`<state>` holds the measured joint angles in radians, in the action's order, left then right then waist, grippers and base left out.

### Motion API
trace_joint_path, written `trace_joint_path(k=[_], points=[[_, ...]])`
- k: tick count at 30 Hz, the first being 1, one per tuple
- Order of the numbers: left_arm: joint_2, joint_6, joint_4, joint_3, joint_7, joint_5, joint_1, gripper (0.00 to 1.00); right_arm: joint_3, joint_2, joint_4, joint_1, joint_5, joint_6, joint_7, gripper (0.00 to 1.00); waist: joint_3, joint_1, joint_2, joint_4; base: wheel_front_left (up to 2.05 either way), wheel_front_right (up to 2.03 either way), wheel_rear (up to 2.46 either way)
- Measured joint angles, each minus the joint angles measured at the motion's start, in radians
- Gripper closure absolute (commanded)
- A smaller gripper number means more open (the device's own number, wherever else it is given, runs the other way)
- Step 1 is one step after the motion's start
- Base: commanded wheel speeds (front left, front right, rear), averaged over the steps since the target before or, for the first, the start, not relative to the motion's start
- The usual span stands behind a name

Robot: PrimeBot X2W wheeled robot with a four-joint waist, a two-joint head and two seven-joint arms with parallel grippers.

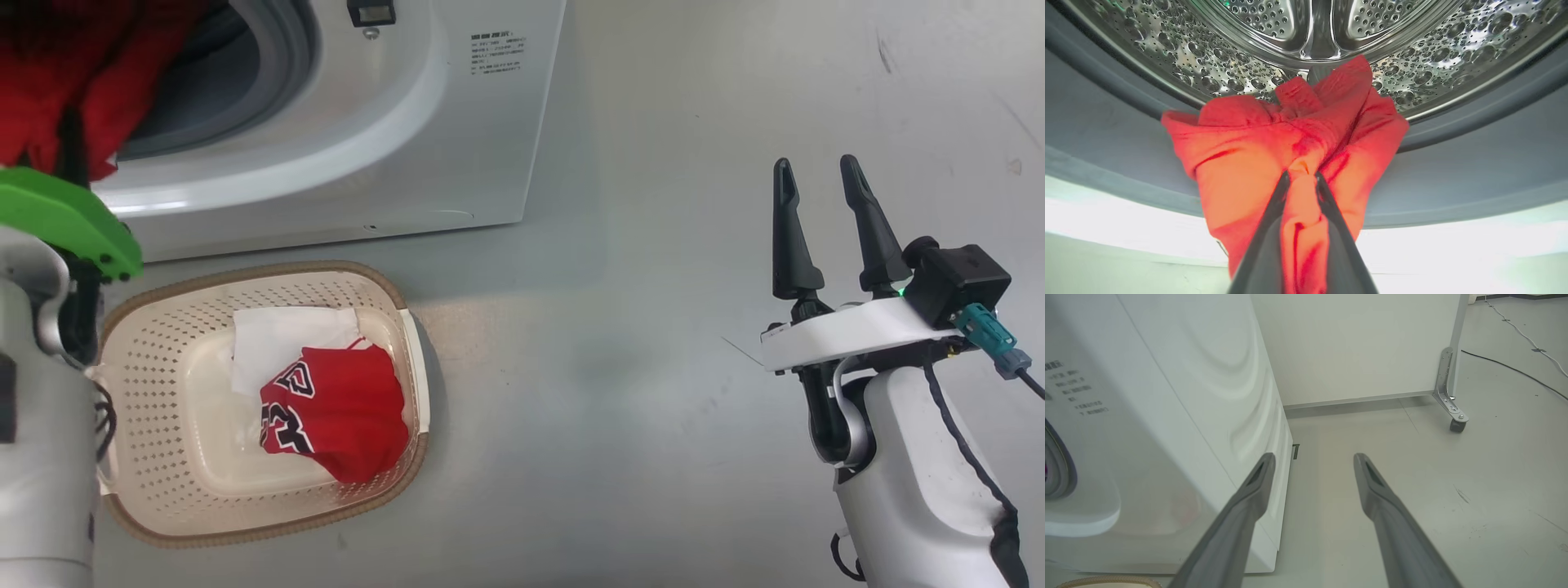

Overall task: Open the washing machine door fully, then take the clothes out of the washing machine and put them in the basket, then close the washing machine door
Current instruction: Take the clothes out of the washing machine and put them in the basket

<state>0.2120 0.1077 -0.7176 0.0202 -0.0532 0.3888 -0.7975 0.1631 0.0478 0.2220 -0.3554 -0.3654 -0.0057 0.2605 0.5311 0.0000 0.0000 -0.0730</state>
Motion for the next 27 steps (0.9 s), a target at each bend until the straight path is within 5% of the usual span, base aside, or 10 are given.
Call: trace_joint_path(k=[15,27], points=[[-0.095,0.012,-0.013,-0.036,0.214,0.016,0.252,1.0,-0.037,0.001,0.027,0.078,0.0,0.015,0.0,0.0,-0.128,0.0,0.0,0.033,0.0,0.0,0.0],[-0.136,0.012,-0.068,-0.058,0.248,0.035,0.426,1.0,-0.046,0.0,0.04,0.124,-0.002,0.027,0.0,0.0,-0.223,0.0,0.0,0.059,0.0,0.0,0.0]])
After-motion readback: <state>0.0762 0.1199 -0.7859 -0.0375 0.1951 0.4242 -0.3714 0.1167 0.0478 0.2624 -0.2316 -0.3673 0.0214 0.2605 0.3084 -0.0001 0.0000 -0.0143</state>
